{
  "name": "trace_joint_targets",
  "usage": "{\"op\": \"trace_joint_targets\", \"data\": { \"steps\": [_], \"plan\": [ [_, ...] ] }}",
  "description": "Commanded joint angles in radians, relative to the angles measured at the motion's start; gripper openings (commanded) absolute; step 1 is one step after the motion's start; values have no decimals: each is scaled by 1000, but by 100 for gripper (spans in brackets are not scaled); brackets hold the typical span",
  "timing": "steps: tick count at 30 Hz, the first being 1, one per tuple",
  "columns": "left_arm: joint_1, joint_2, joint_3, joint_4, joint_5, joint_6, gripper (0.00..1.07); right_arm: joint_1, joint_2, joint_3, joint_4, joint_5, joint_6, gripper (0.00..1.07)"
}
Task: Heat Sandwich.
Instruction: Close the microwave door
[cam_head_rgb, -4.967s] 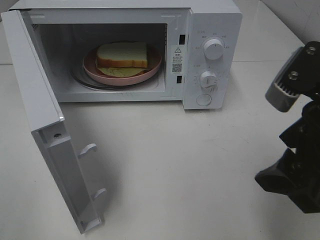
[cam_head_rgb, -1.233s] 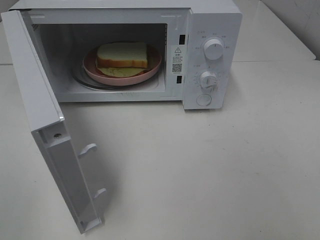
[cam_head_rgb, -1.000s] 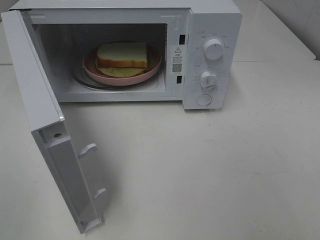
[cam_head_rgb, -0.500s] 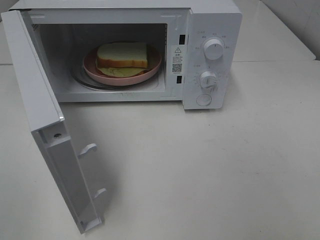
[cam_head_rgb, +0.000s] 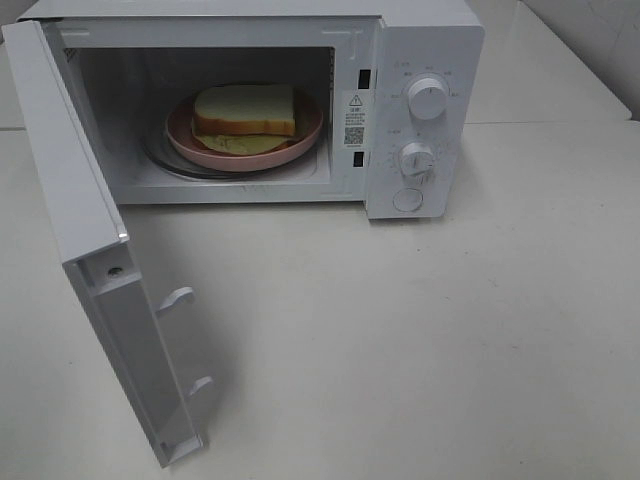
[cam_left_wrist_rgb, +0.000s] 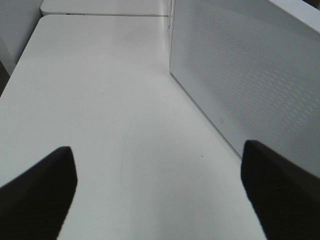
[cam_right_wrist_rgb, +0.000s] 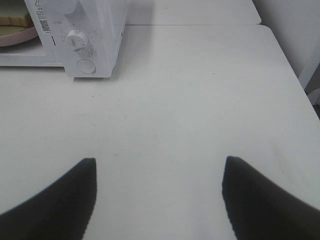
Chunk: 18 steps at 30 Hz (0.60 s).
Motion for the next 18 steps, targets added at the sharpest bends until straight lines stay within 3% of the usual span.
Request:
{"op": "trace_joint_targets", "data": {
  "steps": [1,2,4,6,7,10,11,12,18],
  "plan": [
    [2,46,-7,-10,-59,-6,68,-5,-26,7,-2,-5,4,69],
    [2,83,-7,-10,-97,-6,55,-5,-26,7,-2,-5,4,69],
    [2,125,-7,-10,-139,-6,42,-5,-26,7,-2,-5,4,69],
    [2,142,-7,-10,-159,-6,37,-5,-26,7,-2,-5,4,68],
    [2,186,-7,-10,-190,-6,26,-5,-26,7,-2,-5,4,68],
    [2,250,-7,-4,-227,-6,10,-5,-26,7,-2,-5,4,68],
    [2,250,-7,-4,-227,-6,10,-5,-26,7,-2,-5,4,68],
    [2,297,-7,7,-252,-6,0,-5,-26,7,-2,-5,4,68],
    [2,424,13,24,-395,-6,0,-5,-26,7,-2,-5,4,68]
  ]
}}
